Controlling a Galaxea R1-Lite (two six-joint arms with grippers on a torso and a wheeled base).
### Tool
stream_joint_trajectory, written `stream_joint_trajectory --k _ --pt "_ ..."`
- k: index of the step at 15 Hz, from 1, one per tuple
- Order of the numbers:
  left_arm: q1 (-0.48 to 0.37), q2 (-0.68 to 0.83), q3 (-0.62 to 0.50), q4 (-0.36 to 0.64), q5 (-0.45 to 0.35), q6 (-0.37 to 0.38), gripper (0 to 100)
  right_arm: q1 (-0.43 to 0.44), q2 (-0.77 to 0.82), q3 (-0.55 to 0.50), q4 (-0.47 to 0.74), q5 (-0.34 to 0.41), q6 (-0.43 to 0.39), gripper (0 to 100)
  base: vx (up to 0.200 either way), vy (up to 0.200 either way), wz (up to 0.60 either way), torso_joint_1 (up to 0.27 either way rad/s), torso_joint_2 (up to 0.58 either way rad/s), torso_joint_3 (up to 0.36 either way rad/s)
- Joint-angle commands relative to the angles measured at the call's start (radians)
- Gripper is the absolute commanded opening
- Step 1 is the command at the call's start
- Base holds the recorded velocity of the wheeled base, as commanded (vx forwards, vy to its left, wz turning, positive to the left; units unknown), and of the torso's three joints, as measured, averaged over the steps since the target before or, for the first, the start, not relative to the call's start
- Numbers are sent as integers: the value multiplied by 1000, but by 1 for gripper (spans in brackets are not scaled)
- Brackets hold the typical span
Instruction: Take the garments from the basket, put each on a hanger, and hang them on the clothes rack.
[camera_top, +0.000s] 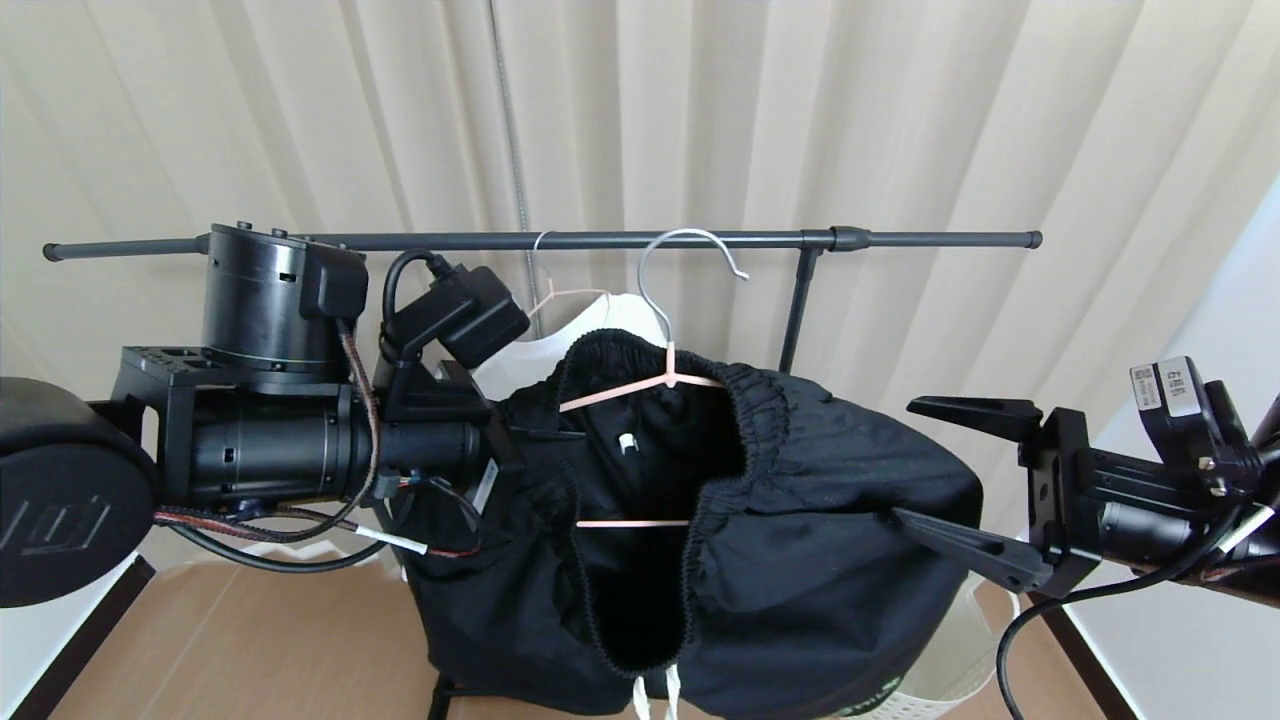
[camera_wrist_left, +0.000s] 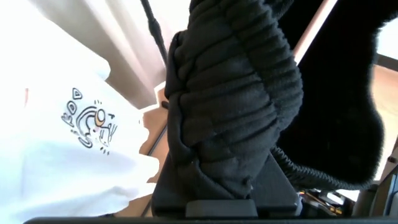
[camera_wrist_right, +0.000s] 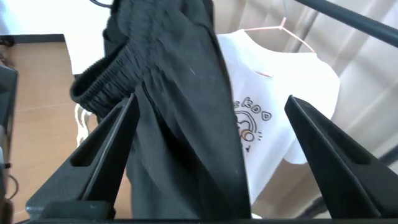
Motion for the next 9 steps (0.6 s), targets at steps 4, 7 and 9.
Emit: stream_joint_trajectory --k 4,7,9 --pt "61 -35 1 -26 -2 -15 0 -48 119 -19 -1 1 -67 100 0 0 0 0 0 0" --pt "72 -52 4 -26 -4 -22 0 -75 174 -31 -1 1 -113 100 0 0 0 0 0 0" --pt "95 -61 4 -26 -5 -22 0 -93 183 -34 -1 4 -126 100 0 0 0 0 0 0"
